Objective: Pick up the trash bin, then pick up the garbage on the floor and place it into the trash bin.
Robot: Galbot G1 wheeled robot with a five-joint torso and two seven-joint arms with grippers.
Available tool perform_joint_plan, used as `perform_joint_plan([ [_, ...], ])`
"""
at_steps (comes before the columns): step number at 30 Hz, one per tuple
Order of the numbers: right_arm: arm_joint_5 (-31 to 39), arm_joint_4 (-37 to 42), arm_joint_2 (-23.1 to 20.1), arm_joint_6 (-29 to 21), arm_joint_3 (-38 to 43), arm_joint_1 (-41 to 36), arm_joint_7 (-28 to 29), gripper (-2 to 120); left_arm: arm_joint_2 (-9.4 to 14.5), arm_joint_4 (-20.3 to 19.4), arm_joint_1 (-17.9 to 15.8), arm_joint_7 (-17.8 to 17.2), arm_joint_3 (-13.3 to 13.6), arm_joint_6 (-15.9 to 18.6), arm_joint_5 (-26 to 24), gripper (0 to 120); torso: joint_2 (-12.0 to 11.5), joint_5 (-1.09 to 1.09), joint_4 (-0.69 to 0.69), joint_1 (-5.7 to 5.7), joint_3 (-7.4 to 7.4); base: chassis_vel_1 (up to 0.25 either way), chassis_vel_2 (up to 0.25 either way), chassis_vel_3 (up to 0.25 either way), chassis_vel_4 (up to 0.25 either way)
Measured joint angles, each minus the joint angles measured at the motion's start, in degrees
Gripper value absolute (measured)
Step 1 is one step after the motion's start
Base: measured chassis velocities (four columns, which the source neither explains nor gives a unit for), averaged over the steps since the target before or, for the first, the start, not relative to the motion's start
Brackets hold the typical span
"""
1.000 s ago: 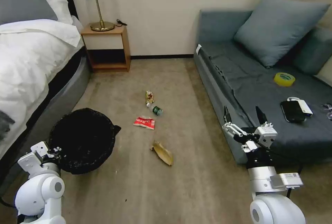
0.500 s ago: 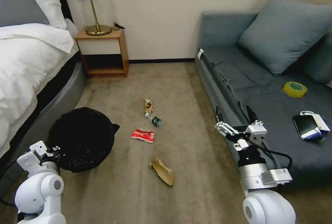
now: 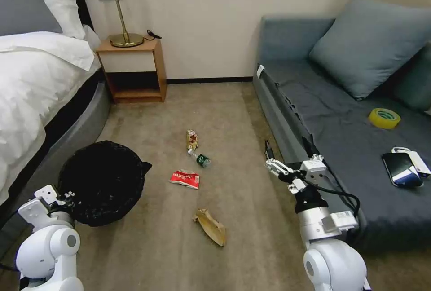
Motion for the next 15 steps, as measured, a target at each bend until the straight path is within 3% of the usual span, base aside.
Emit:
perform_joint_plan([
  [2,3.7,-1.0,-3.1,-5.0,-4.2,2.6,3.1,100,0.1,-0.1,-0.1,0.0,0.5,0.1,0.0,3,0.0,0.02,-0.01,-0.01,0.00,0.000,0.000,0.000,0.000],
  [5,6.6,-1.9,-4.7,-7.4,-6.4,4.2,4.9,100,0.1,-0.3,-0.1,0.0,0.6,0.1,0.0,3,0.0,0.00,-0.01,0.00,0.00,0.000,0.000,0.000,0.000],
  [6,11.8,-4.2,-7.0,-11.1,-10.7,8.0,7.4,100,0.2,-0.7,0.3,0.0,0.6,0.2,-0.1,3,0.0,0.01,-0.01,-0.01,0.00,0.000,0.000,0.000,0.000],
  [7,19.9,-8.4,-9.5,-17.9,-16.4,13.8,10.7,100,0.4,-1.0,0.4,-0.1,0.7,0.4,0.0,3,0.0,0.01,0.05,0.00,0.00,0.000,0.000,0.000,0.000],
  [8,22.4,-10.0,-10.3,-21.6,-17.9,15.1,11.9,100,0.5,-0.7,-0.3,-0.2,1.4,0.6,0.1,3,0.0,0.02,0.05,0.00,0.00,0.000,0.000,0.000,0.000],
  [9,22.4,-10.0,-10.3,-21.6,-17.9,15.1,11.9,100,0.5,-0.7,-0.3,-0.2,1.4,0.6,0.1,3,0.0,0.02,0.05,0.00,0.00,0.000,0.000,0.000,0.000],
  [11,25.2,-14.4,-11.8,-27.6,-21.0,17.7,12.9,100,0.7,-0.3,-1.0,0.0,2.3,0.9,0.1,3,0.0,0.01,-0.04,0.00,0.00,0.000,0.000,0.000,0.000],
  [15,28.1,-20.9,-13.8,-32.8,-26.8,22.0,12.7,100,0.7,-0.2,-0.4,-0.1,1.8,0.9,0.5,3,0.0,0.01,0.01,0.00,0.00,0.000,0.000,0.000,0.000],
])
